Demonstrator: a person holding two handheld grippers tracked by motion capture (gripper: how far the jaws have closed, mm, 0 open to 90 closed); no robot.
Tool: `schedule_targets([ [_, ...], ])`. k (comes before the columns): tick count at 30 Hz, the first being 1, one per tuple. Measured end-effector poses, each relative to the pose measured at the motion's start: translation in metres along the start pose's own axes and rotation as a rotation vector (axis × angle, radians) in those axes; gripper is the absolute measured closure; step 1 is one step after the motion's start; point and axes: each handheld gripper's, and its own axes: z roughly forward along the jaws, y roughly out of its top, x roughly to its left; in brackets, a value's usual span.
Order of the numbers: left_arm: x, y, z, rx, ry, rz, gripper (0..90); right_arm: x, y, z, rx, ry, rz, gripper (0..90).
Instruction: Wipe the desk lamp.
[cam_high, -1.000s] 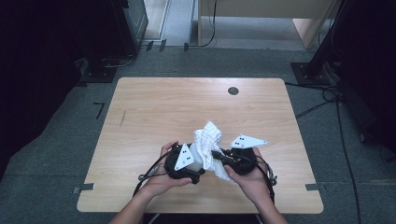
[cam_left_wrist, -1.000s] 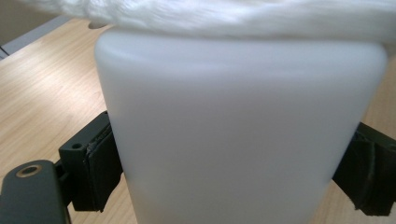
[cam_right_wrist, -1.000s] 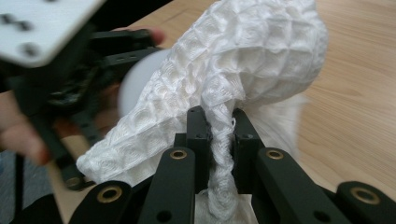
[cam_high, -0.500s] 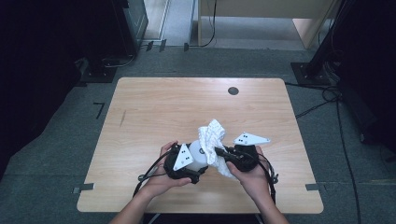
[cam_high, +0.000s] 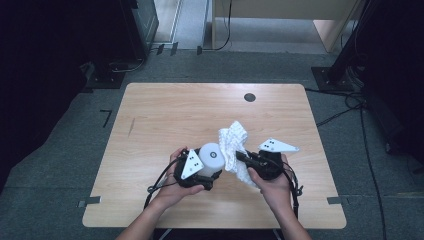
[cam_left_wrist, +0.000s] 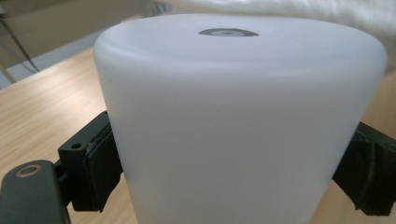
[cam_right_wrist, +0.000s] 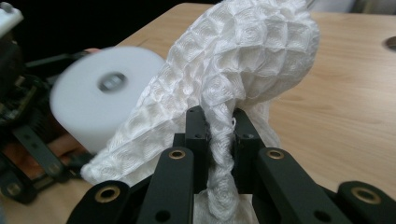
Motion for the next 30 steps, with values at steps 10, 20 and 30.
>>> schedule_targets([
  [10,0.050,-0.017,0.031,-0.024,0.205,-0.209,8.5,-0.034,-0.013,0.003,-0.037,-0.093,0.043,80.8],
  [20,0.054,-0.026,0.025,0.005,0.246,-0.176,8.3,-0.043,-0.018,0.009,-0.026,-0.140,0.051,80.7],
  [30,0.058,-0.025,0.008,0.003,0.204,-0.167,6.2,-0.061,-0.027,0.052,0.134,-0.326,-0.029,79.2],
])
